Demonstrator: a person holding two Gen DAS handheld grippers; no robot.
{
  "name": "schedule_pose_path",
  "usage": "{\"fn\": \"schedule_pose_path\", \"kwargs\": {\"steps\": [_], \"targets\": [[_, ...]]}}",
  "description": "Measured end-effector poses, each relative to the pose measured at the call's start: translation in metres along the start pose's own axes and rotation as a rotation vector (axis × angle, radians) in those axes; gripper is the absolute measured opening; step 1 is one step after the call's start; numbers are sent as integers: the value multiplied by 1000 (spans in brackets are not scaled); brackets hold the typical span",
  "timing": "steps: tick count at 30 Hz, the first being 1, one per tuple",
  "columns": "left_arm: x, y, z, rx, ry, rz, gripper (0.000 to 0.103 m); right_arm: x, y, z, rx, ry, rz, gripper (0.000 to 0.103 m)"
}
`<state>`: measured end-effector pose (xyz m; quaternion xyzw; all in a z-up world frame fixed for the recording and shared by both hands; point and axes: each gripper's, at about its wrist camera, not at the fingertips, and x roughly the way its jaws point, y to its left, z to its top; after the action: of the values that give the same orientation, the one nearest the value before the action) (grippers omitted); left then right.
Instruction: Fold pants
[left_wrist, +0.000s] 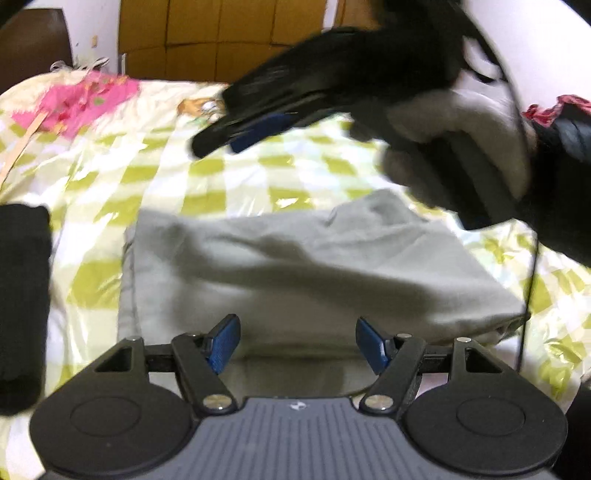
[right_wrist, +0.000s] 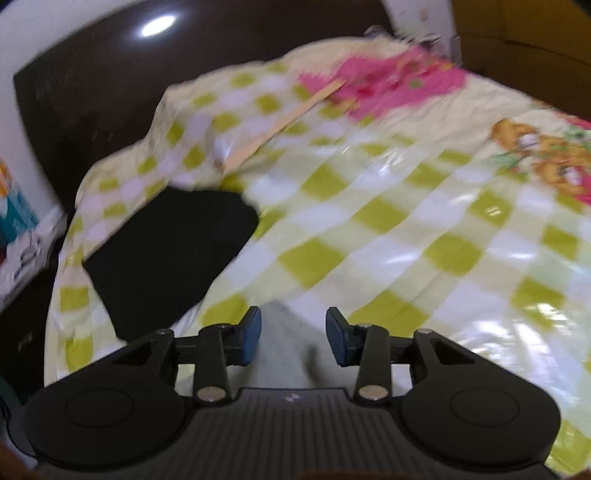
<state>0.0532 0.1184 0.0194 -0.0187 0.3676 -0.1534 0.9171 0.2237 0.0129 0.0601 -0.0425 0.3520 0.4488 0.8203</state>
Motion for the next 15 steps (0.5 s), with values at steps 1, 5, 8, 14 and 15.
{"fn": "schedule_pose_path", "kwargs": {"steps": [1,5,8,14,15], "targets": [[4,-1,3,3,-3,-3,81,-12,-5,-1,16,-19,-14,45],[25,-7,7,12,10,-31,81,-71,-30,-35,120,-39,-81,48],[41,-14,4,31,50,-31,81,-99,-48,-80,203,14,-117,48],[45,-24,-11,91,163,-6,84,-94,-78,-141,259,140,-353,48],[45,-24,-12,89,177,-6,85,-94,-83,-144,258,129,-379,48]]}}
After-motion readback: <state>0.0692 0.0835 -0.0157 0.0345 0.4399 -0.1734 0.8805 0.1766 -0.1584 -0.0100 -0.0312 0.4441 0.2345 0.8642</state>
